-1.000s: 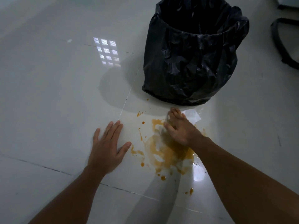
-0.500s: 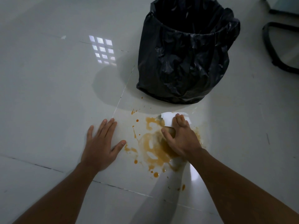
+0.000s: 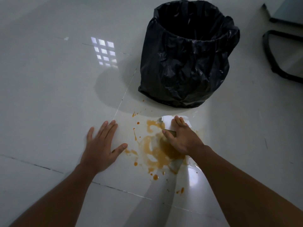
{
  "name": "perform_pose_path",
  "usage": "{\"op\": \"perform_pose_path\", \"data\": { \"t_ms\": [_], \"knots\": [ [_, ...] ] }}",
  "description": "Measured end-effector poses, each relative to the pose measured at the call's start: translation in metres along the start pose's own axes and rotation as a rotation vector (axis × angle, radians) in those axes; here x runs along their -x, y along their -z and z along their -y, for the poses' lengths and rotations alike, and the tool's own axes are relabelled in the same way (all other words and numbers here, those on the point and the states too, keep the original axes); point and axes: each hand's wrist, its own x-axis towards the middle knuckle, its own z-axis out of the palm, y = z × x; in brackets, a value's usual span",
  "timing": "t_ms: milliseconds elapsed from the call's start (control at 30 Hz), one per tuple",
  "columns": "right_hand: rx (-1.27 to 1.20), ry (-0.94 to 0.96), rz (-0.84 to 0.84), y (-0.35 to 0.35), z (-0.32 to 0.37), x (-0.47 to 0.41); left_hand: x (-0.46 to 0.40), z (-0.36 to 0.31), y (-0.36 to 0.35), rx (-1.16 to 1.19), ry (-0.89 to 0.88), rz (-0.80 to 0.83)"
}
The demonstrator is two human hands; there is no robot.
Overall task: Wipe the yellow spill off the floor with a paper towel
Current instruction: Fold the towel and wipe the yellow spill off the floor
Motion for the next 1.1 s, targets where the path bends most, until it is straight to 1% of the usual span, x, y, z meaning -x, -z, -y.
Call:
{"op": "perform_pose_path", "data": {
  "t_ms": [133, 333, 400, 567, 633, 833, 867, 900, 1000, 1067, 1100],
  "knots": [
    [0.015, -0.024, -0.038, -0.006, 0.01, 0.005, 0.0, 0.0, -0.001, -0.012, 0.002, 0.01],
    [0.013, 0.03, -0.036, -0.019, 0.02, 0.024, 0.001, -0.002, -0.001, -0.022, 0.005, 0.007],
    [0.017, 0.043, -0.01, -0.021, 0.02, 0.026, 0.001, -0.001, -0.001, -0.021, -0.002, 0.012],
    [0.098, 0.091, 0.118, -0.022, 0.015, 0.024, 0.001, 0.003, -0.004, -0.014, -0.011, 0.021],
    [0.08, 0.1, 0.124, -0.022, 0.013, 0.022, 0.001, 0.005, -0.005, -0.011, -0.01, 0.022],
    [-0.001, 0.12, 0.126, -0.017, 0.014, 0.024, 0.001, 0.005, -0.007, 0.035, 0.012, -0.048],
    [-0.037, 0.101, 0.083, -0.014, 0.013, 0.024, 0.001, 0.005, -0.007, 0.034, 0.012, -0.055],
    [-0.069, 0.083, -0.001, -0.009, 0.012, 0.022, 0.001, 0.006, -0.008, 0.033, 0.012, -0.063],
    [-0.021, 0.064, -0.316, -0.001, 0.008, 0.017, 0.001, 0.005, -0.008, 0.044, 0.014, -0.09],
    [-0.04, 0.016, -0.424, -0.001, 0.004, 0.011, 0.0, 0.004, -0.008, 0.045, 0.012, -0.1],
    [-0.062, -0.012, -0.441, -0.002, 0.003, 0.007, 0.0, 0.004, -0.008, 0.042, 0.009, -0.097]
  ]
}}
